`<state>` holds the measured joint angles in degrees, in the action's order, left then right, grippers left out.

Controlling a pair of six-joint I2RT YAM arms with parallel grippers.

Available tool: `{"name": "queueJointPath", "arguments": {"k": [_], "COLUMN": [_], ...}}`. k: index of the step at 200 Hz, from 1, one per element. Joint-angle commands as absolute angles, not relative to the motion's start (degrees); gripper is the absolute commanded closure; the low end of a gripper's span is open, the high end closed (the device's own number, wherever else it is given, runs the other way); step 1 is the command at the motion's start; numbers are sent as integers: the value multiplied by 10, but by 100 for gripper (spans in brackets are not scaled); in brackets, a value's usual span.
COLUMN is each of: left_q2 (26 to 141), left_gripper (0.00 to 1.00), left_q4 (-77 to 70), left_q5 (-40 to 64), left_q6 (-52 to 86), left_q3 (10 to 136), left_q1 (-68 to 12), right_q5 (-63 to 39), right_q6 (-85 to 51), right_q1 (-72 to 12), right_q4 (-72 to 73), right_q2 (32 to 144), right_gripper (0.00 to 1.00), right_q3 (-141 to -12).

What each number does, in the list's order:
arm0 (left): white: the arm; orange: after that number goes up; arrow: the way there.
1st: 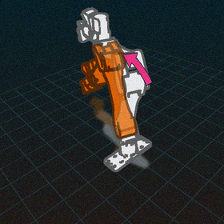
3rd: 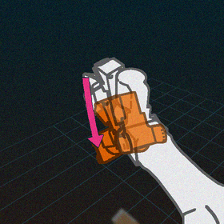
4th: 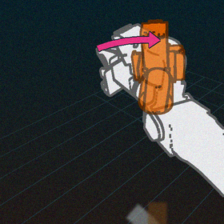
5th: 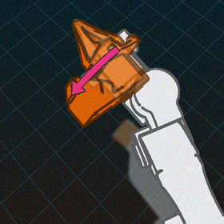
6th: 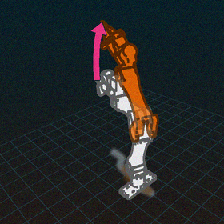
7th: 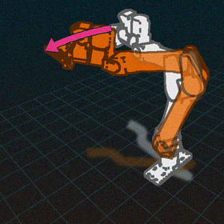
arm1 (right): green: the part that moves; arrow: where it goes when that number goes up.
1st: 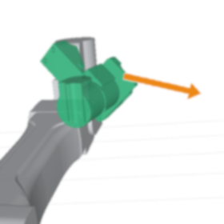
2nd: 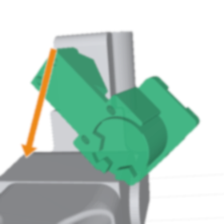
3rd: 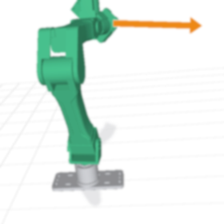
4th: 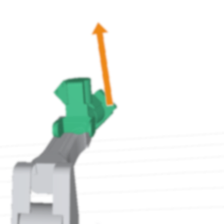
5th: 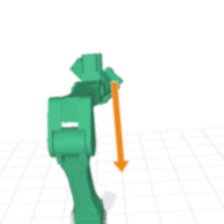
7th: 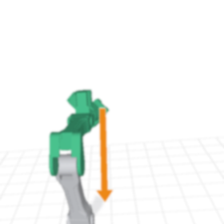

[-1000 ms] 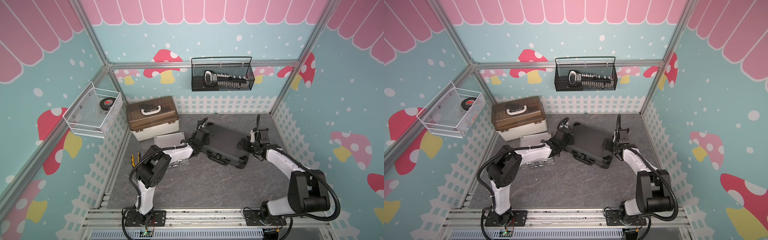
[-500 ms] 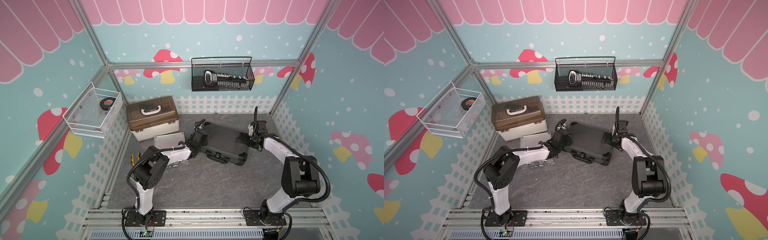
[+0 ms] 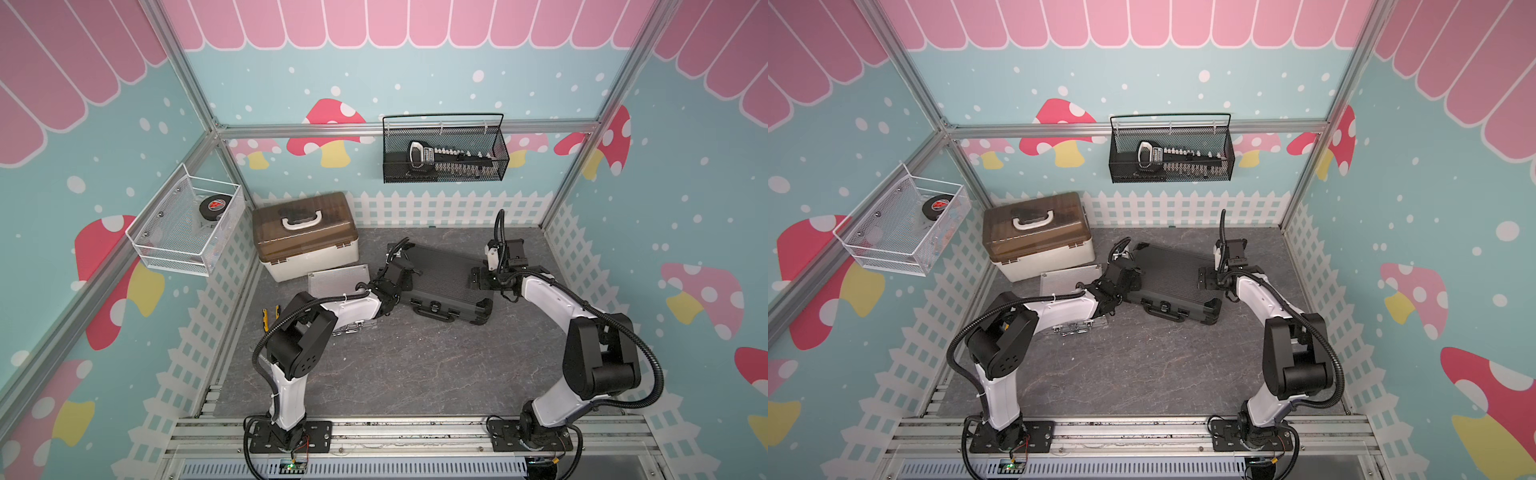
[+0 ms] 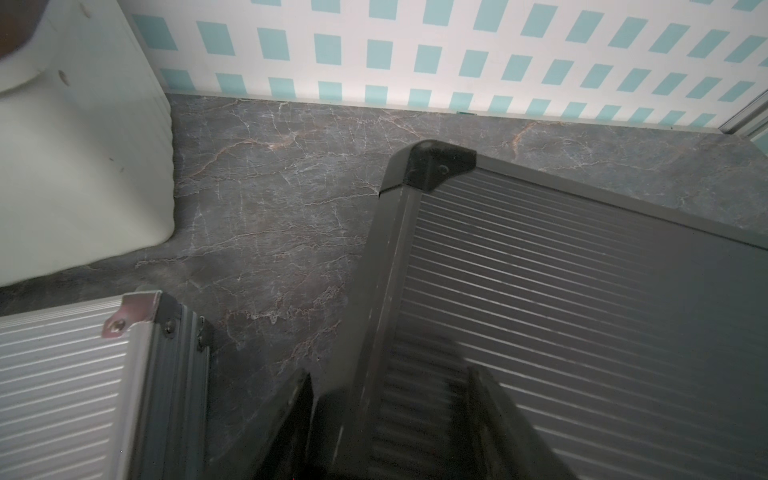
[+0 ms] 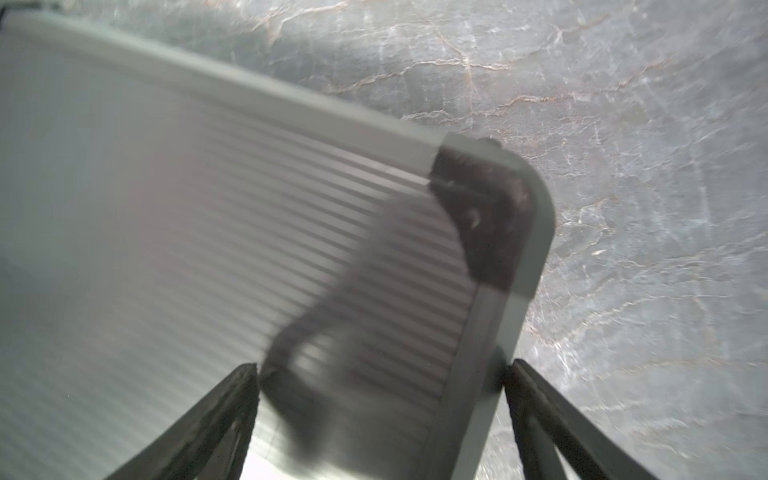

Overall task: Close the poker set cases
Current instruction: Adjust the poker set case at the center of the board, then fasten the fastener on the poker set case.

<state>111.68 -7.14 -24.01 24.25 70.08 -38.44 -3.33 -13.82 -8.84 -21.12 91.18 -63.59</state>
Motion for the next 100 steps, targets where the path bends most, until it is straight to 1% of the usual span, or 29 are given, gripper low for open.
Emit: {"name": "queueJointPath", "arguments": {"k": [1,23,47,77,100], "left_q2": [1147,1149,1150,1150,1149], "left_gripper": [41,41,41,41,41], "left_q4": [30,22,16,6,2], "left_q5": [-207,-204,-201,-200,-199], "left_q6": [244,247,249,248,248], "left_q3": [670,665,662,655,652], "left_q1": [-393,-393,-393,-393,-393], "right_q5": [-15,0,-22,-36,-29], "right_q6": [-67,-37,-21,-1,18], "right_q1": [-141,-185,-213,-236,-260], "right_q4": [-219,-182,-148,-147,-138], "right_q2": [873,827,784,773,771], "right_gripper": [8,8,8,8,8], "right_q3": [-611,-562,-523,-510,-497]}}
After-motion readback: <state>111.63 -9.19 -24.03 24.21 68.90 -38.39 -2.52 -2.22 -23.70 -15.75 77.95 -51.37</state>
